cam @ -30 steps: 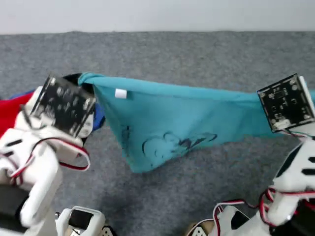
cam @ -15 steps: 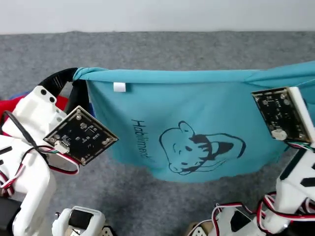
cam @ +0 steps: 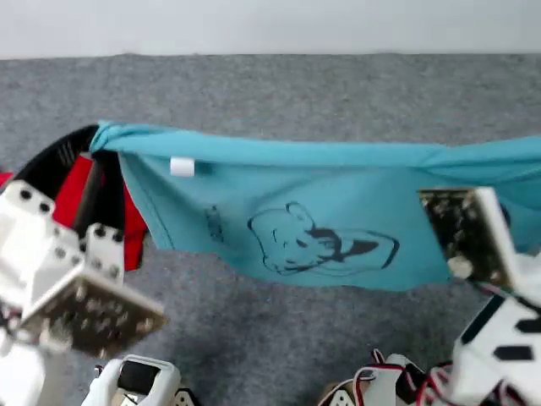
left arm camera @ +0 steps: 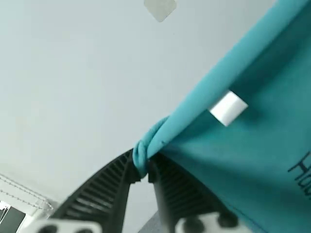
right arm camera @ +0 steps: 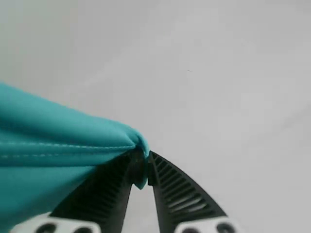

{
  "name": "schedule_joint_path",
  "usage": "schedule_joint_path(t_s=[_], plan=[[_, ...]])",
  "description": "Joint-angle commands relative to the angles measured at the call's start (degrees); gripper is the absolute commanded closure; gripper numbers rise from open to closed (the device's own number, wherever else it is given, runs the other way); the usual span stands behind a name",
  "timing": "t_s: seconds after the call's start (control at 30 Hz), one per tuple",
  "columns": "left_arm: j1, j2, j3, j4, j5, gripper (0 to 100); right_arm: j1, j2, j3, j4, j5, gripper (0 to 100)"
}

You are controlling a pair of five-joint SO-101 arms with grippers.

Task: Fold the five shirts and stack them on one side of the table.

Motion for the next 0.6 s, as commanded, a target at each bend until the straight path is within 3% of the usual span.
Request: schedule_joint_path(t_s=[0.0,0.33,0.57], plan=[[-0.8,0.0,-6.4,4.4,-1.0,99,3.5,-1.8,-2.3,0.1,-0.4,99.0],[-0.8,0.6,-12.9,7.6,-1.0,99,5.0,-4.1,-2.1,0.1,-0.1,99.0],[-0.4,0.5,7.7,7.0,-1.1,99,-0.5,6.7,-1.2,2.5,1.1,99.0]])
